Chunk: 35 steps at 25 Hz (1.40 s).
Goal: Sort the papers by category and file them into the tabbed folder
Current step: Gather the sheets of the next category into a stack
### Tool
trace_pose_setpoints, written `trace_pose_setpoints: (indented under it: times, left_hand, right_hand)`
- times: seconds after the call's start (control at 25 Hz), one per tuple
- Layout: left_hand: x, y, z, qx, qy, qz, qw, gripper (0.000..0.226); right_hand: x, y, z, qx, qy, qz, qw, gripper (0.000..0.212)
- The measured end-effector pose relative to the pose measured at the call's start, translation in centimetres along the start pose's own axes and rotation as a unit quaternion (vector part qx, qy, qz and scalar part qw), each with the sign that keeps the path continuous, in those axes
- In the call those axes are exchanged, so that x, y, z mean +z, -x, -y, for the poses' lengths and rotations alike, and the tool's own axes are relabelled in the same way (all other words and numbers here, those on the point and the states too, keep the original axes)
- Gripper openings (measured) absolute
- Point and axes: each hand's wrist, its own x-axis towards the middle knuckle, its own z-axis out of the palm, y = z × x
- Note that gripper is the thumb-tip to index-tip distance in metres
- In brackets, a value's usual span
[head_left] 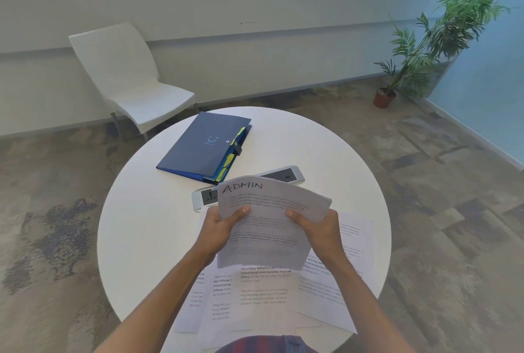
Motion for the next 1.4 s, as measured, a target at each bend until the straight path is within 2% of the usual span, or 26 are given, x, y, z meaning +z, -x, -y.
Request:
trace_pose_setpoints:
  times: [0.16,0.32,0.44,0.56,0.68,0.72,0.8,0.88,0.92,1.0,1.12,1.24,1.4]
  left_hand:
    - [-0.9,-0.9,-0.8,0.004,0.116,-0.109,0.987,0.021]
    - [-2.3,-2.0,-1.2,-0.024,0.283,-0.180,0.942,0.028]
    - [-3.0,-2.6,-0.3,-0.051,0.352,-0.175,0.918,0.035]
    - [-2.9,-3.0,0.6,-0.086,0.411,-0.142,0.896,0.040]
    - [-1.8,-2.8,0.4,-0.089,0.427,-0.117,0.892,0.042]
    - [-1.5,-2.7,-0.1,-0.080,0.423,-0.123,0.894,0.041]
    - [-2.0,-2.7,-1.5,-0.065,0.387,-0.184,0.901,0.032]
    - [-3.4,-3.0,-3.1,-0.040,0.293,-0.245,0.923,0.021]
    - [-4.3,-3.2,-3.6,-0.019,0.215,-0.248,0.944,0.020]
    - [-5.8,-3.3,-4.1,0.009,0.068,-0.196,0.978,0.026]
    - [-6.4,-3.4,-2.8,0.014,-0.030,-0.084,0.996,0.038]
    - [-5.8,-2.9,-0.6,0.004,-0.055,-0.073,0.996,0.031]
    - [-4.2,-1.2,4.0,-0.032,-0.050,-0.073,0.996,0.023]
  right_hand:
    - [-0.6,-0.1,-0.2,-0.006,0.007,0.037,0.999,0.016]
    - [-1.2,-0.2,-1.4,-0.001,0.053,0.016,0.998,0.014]
    - [-1.3,-0.5,-1.6,0.043,-0.011,-0.016,0.999,0.019]
    - [-0.5,-0.3,-1.5,0.105,-0.121,0.018,0.987,0.024]
    - [0.8,0.2,-2.2,0.110,-0.111,0.034,0.987,0.030]
    - [1.0,0.3,-2.4,0.103,-0.097,0.023,0.990,0.032]
    - [0.6,0.0,-2.7,0.079,-0.052,-0.015,0.995,0.028]
    - [-0.5,-0.4,-2.7,0.057,0.002,-0.044,0.997,0.020]
    - [-1.1,-0.6,-2.8,0.049,0.018,-0.051,0.997,0.017]
    - [-2.1,-0.7,-2.8,0.035,0.028,-0.061,0.997,0.013]
    - [-2.4,-0.3,-2.9,0.017,0.030,-0.074,0.997,0.012]
    - [-1.8,0.2,-3.9,0.004,0.039,-0.094,0.995,0.016]
    - [-1.1,1.3,-7.2,0.072,0.065,-0.083,0.992,0.033]
